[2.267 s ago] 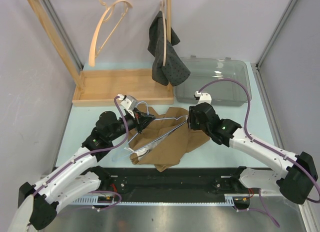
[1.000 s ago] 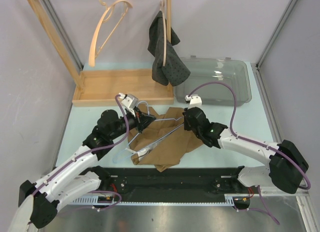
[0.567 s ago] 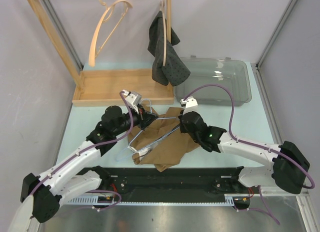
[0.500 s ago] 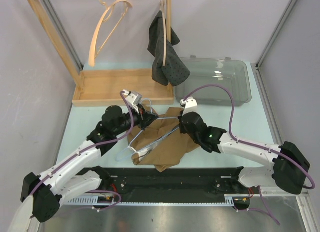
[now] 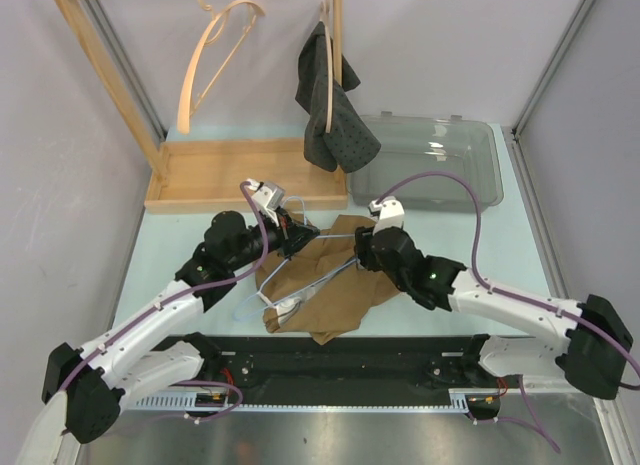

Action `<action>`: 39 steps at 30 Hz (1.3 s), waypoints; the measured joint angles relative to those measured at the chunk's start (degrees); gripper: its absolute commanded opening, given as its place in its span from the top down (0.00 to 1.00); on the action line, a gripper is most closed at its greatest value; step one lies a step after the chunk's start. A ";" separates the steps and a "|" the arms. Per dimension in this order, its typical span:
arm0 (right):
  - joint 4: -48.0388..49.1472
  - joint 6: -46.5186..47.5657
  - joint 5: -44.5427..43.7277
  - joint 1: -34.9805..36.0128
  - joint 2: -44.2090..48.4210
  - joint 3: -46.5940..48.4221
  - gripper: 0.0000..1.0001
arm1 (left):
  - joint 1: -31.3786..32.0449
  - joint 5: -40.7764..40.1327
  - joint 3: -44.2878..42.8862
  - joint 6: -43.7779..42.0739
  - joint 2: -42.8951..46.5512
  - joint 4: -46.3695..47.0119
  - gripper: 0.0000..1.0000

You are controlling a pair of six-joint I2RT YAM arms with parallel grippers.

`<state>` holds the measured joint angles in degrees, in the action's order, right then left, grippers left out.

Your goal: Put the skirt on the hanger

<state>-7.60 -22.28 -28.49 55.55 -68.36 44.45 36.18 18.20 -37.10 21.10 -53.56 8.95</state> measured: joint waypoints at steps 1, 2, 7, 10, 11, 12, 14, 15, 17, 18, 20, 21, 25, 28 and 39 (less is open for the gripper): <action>-1.09 -0.24 -0.50 -0.07 1.27 0.00 0.30 | 0.02 -0.02 0.00 0.00 0.04 0.00 1.00; -2.16 -0.50 -0.87 -0.24 2.73 -0.07 0.23 | 0.02 -0.04 0.00 0.02 0.09 0.00 1.00; -5.29 -1.09 -1.07 -2.47 12.37 -0.11 0.16 | 0.07 -0.42 0.00 -0.04 0.59 -0.02 1.00; -5.86 -1.01 0.00 -4.50 18.34 -0.04 0.14 | 0.09 -0.90 0.00 -0.09 1.29 -0.04 1.00; -5.99 -0.79 0.98 -5.42 20.06 0.20 0.14 | 0.09 -1.05 0.00 -0.11 1.55 -0.07 1.00; -6.10 -0.42 2.01 -6.10 21.00 0.50 0.14 | 0.09 -1.07 0.00 -0.13 1.86 -0.07 1.00; -6.73 0.22 3.93 -7.02 21.55 1.55 0.14 | 0.09 -1.03 -0.09 -0.28 2.32 -0.44 1.00; -7.48 0.55 5.18 -7.45 21.24 2.56 0.14 | 0.09 -0.98 -0.35 -0.55 2.49 -1.01 1.00; -8.90 1.75 8.00 -8.07 20.06 5.01 0.14 | 0.07 -0.55 -1.70 -1.25 2.73 -3.15 1.00; -9.35 2.43 9.42 -8.24 19.30 6.40 0.13 | 0.09 -0.02 -2.80 -1.73 2.80 -4.42 1.00; -10.32 4.00 12.63 -8.44 18.08 9.33 0.12 | 0.07 1.31 -5.60 -3.21 2.99 -6.97 1.00; -11.10 5.05 14.71 -8.50 17.29 11.37 0.12 | 0.07 2.10 -7.02 -3.76 3.13 -8.04 1.00; -11.78 10.58 24.59 -8.81 14.82 18.91 0.11 | 0.13 8.09 -15.43 -8.17 3.74 -14.80 1.00; -12.94 15.47 33.51 -8.94 12.81 24.04 0.11 | 0.17 11.69 -20.28 -10.97 4.42 -19.15 1.00; -22.18 23.45 59.43 -9.14 5.42 37.68 0.15 | 0.22 19.32 -34.49 -19.02 4.13 -35.30 1.00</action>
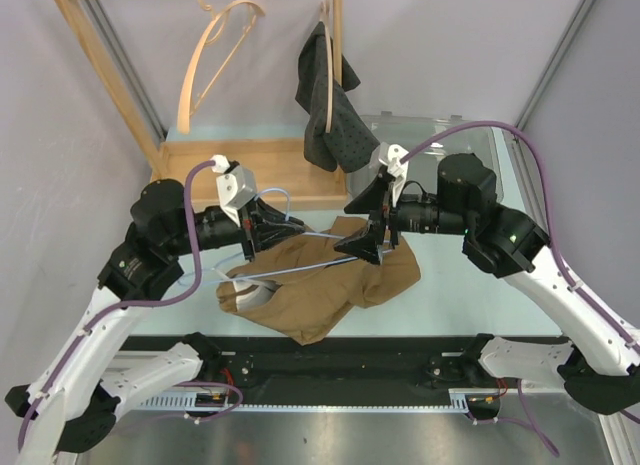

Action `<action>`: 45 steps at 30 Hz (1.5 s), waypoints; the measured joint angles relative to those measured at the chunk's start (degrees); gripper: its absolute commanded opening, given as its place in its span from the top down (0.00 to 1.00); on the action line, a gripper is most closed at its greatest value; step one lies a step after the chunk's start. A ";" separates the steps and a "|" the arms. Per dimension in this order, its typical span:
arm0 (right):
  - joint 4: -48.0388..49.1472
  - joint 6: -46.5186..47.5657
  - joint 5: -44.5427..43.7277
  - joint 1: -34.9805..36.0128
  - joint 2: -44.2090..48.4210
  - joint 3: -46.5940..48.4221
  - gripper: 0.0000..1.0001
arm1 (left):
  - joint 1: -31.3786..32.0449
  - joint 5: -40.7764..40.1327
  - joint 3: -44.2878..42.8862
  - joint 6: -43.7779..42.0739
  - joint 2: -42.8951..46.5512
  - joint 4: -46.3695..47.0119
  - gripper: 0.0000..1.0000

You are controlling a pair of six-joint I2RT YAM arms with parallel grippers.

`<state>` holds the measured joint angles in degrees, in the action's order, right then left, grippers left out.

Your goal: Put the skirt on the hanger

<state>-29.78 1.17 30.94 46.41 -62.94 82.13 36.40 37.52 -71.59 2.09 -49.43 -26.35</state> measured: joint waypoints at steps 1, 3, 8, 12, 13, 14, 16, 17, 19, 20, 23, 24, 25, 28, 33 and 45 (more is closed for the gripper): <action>-0.90 0.46 0.96 0.00 -0.74 1.01 0.15 | 0.00 0.39 -0.94 -0.22 -0.17 -0.63 1.00; -2.62 1.27 2.23 0.28 -2.10 2.54 0.18 | 0.02 1.31 -3.28 -0.74 -0.63 -2.16 1.00; -6.47 3.54 2.73 2.80 -5.18 5.40 0.21 | 0.02 3.74 -8.09 -1.11 -1.55 -3.85 1.00; -7.04 4.63 1.07 5.25 -5.97 5.68 0.51 | 0.02 5.38 -9.03 -1.11 -1.70 -3.89 1.00; -7.17 4.83 0.42 5.81 -6.05 5.70 0.60 | 0.02 5.81 -9.03 -1.11 -1.79 -4.00 1.00; -7.21 5.31 0.11 6.12 -6.12 5.75 0.75 | 0.02 6.03 -9.03 -1.11 -1.84 -4.11 1.00; -7.23 5.11 -0.74 6.60 -6.16 5.75 0.89 | 0.02 6.23 -9.03 -1.11 -1.95 -4.44 1.00; -7.26 4.85 -1.03 6.88 -6.19 5.75 1.00 | 0.02 6.16 -9.03 -1.14 -1.95 -4.50 1.00; -7.45 5.03 -0.83 7.63 -6.16 5.75 1.00 | -0.11 4.94 -9.03 -1.55 -1.95 -4.48 1.00; -7.65 5.07 -1.25 8.28 -6.12 5.75 1.00 | -0.22 4.74 -9.03 -1.51 -1.95 -4.52 1.00; -7.28 5.03 -2.36 8.96 -6.05 5.75 1.00 | -0.15 3.76 -8.94 -1.66 -1.44 -4.70 0.92; -7.04 4.92 -2.89 9.16 -6.05 5.75 1.00 | -0.15 3.08 -8.87 -1.64 -1.29 -4.63 0.83; -6.69 4.83 -3.65 9.40 -5.95 5.57 1.00 | -0.15 2.45 -8.76 -1.64 -1.11 -4.61 0.72; -5.05 4.11 -5.79 9.92 -5.29 4.33 1.00 | -0.04 -1.09 -8.04 -1.49 -0.37 -3.69 0.48; -3.43 1.86 -11.65 10.05 -4.11 2.10 1.00 | 0.02 -12.33 -6.16 -0.17 2.10 -0.87 0.28; -2.89 -1.57 -30.05 10.05 -9.64 13.79 1.00 | 0.22 -59.17 -4.33 6.86 15.32 1.09 0.20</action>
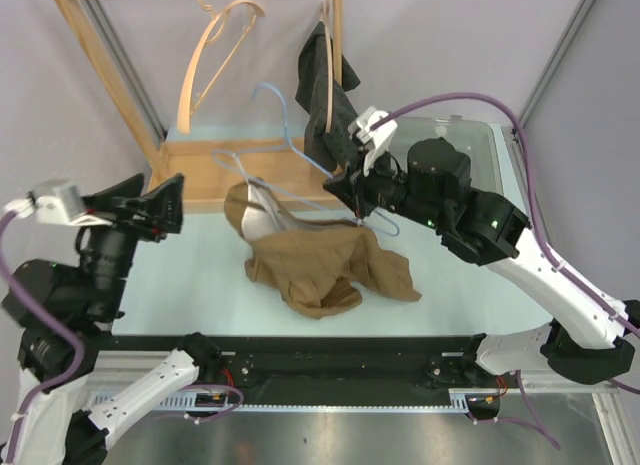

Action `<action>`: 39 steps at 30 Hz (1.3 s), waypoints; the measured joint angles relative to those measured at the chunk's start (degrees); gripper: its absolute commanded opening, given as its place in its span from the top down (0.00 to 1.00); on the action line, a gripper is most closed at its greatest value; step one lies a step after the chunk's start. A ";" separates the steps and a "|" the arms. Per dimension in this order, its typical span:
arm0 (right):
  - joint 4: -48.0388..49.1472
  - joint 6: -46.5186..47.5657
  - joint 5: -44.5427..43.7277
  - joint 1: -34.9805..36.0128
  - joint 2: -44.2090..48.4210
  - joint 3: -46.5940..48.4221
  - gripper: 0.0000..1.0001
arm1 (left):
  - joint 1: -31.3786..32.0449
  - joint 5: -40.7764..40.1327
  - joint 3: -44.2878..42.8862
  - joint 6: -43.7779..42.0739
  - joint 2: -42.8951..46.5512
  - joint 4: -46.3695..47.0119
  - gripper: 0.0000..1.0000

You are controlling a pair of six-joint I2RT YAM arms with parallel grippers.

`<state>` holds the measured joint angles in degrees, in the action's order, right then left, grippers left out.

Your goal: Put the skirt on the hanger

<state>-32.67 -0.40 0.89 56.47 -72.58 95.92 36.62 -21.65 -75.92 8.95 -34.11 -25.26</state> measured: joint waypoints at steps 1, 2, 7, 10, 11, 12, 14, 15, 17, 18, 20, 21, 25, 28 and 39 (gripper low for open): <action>0.09 -0.22 -1.70 0.00 -0.92 2.05 1.00 | 0.00 -2.75 -0.37 0.79 1.31 -0.28 0.20; 0.20 -0.48 -3.26 0.00 -1.84 4.09 1.00 | 0.00 -4.70 -0.70 1.64 2.03 -0.63 0.20; -0.07 -1.27 -8.83 0.00 -7.21 15.63 1.00 | 0.00 -8.79 -0.39 5.22 2.67 -4.11 0.20; -0.15 -1.62 -11.96 0.33 -10.43 21.55 1.00 | 0.00 -9.27 0.52 7.02 2.67 -6.36 0.20; 0.00 -1.68 -13.22 0.76 -11.37 23.08 1.00 | 0.00 -9.29 0.81 7.61 2.67 -7.15 0.20; 0.13 -1.73 -14.73 1.25 -12.24 24.22 1.00 | 0.00 -9.29 1.01 8.17 2.67 -7.82 0.20; 0.33 -1.73 -17.66 2.51 -14.29 26.47 1.00 | 0.00 -9.29 1.33 9.09 2.67 -8.96 0.20; 0.39 -1.70 -18.82 3.04 -15.21 27.28 1.00 | 0.00 -9.27 1.46 9.55 2.67 -9.55 0.20; 0.61 -1.62 -21.73 4.15 -17.94 29.53 1.00 | 0.00 -9.25 1.77 10.51 2.67 -10.75 0.20; 1.16 -1.55 -23.41 4.70 -19.45 30.38 1.00 | 0.00 -9.22 1.99 11.04 2.67 -11.47 0.20; 2.25 -1.55 -25.70 5.29 -21.44 30.56 1.00 | 0.00 -9.18 2.36 11.91 2.67 -12.68 0.21; 2.91 -1.55 -26.86 5.40 -22.47 30.56 1.00 | 0.00 -9.18 2.64 12.31 2.71 -13.38 0.20; 6.32 -1.51 -30.03 5.60 -26.49 30.88 1.00 | 0.00 -8.15 4.48 14.34 3.43 -15.96 0.20; 9.16 -1.09 -31.87 5.64 -30.49 33.31 1.00 | 0.00 -7.48 6.03 15.93 4.61 -17.97 0.20; 16.68 2.14 -36.35 2.93 -43.01 44.39 1.00 | 0.00 -5.77 9.49 18.18 9.11 -22.49 0.17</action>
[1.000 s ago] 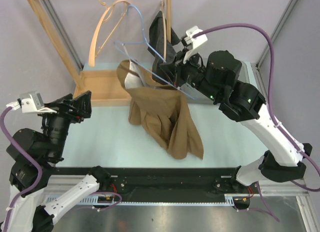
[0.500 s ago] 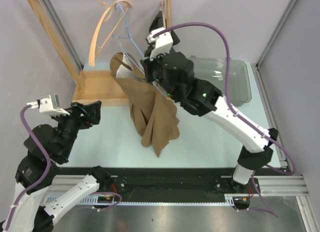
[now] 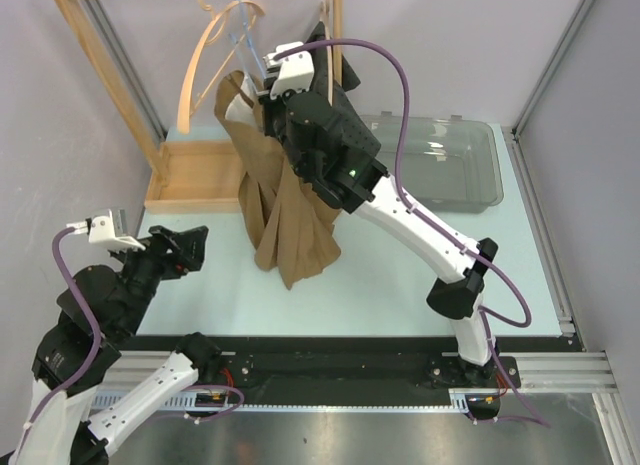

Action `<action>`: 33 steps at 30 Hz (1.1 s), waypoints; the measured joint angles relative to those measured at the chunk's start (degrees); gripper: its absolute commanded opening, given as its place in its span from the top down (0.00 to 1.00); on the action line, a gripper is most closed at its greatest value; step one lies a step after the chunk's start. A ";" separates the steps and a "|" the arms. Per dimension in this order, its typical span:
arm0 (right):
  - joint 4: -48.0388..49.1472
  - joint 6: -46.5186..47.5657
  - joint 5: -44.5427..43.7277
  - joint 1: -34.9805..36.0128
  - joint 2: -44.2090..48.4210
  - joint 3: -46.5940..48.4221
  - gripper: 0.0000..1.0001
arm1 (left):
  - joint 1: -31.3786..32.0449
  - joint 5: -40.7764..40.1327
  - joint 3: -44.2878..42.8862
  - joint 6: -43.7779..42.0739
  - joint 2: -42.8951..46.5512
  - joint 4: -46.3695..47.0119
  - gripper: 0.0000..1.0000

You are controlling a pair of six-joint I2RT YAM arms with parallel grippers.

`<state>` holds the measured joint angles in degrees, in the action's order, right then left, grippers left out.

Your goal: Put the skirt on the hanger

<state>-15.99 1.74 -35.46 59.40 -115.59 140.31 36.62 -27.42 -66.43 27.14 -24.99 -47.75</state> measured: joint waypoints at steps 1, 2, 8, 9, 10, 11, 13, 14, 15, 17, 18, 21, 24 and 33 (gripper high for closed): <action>0.87 0.33 -0.39 -0.57 -0.33 0.02 1.00 | 0.00 0.15 0.33 0.00 0.31 -0.15 0.17; 1.64 0.55 -0.76 -1.20 -0.70 0.00 1.00 | 0.00 0.33 0.55 -0.02 0.46 -0.28 0.16; 7.72 2.12 -1.73 -5.07 -3.02 0.31 1.00 | 0.00 1.27 3.45 -0.68 1.31 -0.35 0.14; 8.55 2.19 -1.53 -5.97 -3.93 1.29 1.00 | 0.00 1.29 3.93 -0.68 1.29 -0.20 0.14; 9.05 2.16 -1.33 -6.64 -4.66 1.86 1.00 | 0.00 1.36 4.50 -0.70 1.29 0.17 0.13; 9.84 2.12 -0.98 -7.67 -5.53 2.58 1.00 | 0.00 1.57 5.20 -0.70 1.27 1.03 0.13; 11.17 1.14 0.17 -9.81 -7.30 3.85 1.00 | 0.00 2.32 7.43 -0.68 1.29 3.93 0.13; 11.72 0.26 0.96 -10.95 -8.02 4.02 1.00 | 0.00 2.84 8.63 -0.66 1.11 5.01 0.13; 12.15 -0.35 1.75 -12.13 -8.70 4.09 1.00 | 0.00 3.67 9.70 -0.68 0.81 6.05 0.13; 12.76 -1.46 2.99 -13.81 -9.90 4.11 1.00 | 0.00 4.94 11.41 -0.85 -0.42 8.07 0.12; 13.09 -2.03 3.69 -14.56 -10.58 4.15 1.00 | 0.00 5.35 11.98 -1.11 -1.36 8.94 0.13; 13.73 -3.37 6.14 -16.33 -12.94 4.52 1.00 | 0.00 6.29 12.74 -1.77 -4.94 11.23 0.12; 14.62 -4.22 7.76 -16.37 -14.82 5.77 1.00 | 0.00 7.08 12.79 -2.32 -8.22 13.16 0.13; 15.74 -5.77 10.25 -14.32 -15.21 4.15 0.85 | 0.00 8.20 14.27 -2.78 -9.68 15.19 0.11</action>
<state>-0.25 -4.03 -25.21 45.08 -130.80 144.46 36.62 -19.22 -52.16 24.36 -34.68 -32.56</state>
